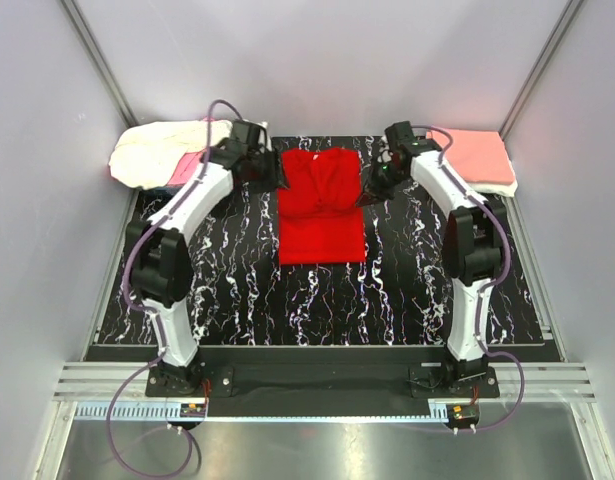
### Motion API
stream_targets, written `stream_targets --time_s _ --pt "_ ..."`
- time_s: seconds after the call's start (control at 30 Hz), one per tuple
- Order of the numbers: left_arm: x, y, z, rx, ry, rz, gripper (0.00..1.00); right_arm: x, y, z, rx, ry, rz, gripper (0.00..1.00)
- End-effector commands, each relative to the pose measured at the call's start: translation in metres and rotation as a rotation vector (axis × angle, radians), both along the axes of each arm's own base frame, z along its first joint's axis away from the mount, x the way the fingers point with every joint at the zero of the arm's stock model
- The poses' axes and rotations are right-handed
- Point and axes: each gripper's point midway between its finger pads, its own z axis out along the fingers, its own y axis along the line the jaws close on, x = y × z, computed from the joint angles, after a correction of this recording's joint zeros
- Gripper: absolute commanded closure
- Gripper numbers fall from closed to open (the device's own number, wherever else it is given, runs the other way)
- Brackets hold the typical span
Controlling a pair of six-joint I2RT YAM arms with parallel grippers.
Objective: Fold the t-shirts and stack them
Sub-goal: Fold the tshirt
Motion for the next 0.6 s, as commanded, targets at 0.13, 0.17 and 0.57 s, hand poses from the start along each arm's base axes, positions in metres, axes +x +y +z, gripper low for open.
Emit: stream_targets --time_s 0.13,0.17,0.57 --pt "-0.024 -0.042 -0.078 0.062 0.111 -0.117 0.57 -0.014 0.029 -0.052 -0.019 0.062 0.093 0.95" --pt "-0.025 -0.042 -0.085 0.07 0.121 -0.118 0.57 -0.013 0.03 -0.06 -0.02 0.076 0.089 0.95" --pt "0.046 -0.031 -0.104 0.219 0.121 -0.118 0.46 0.071 0.01 -0.087 -0.097 0.026 -0.008 0.94"
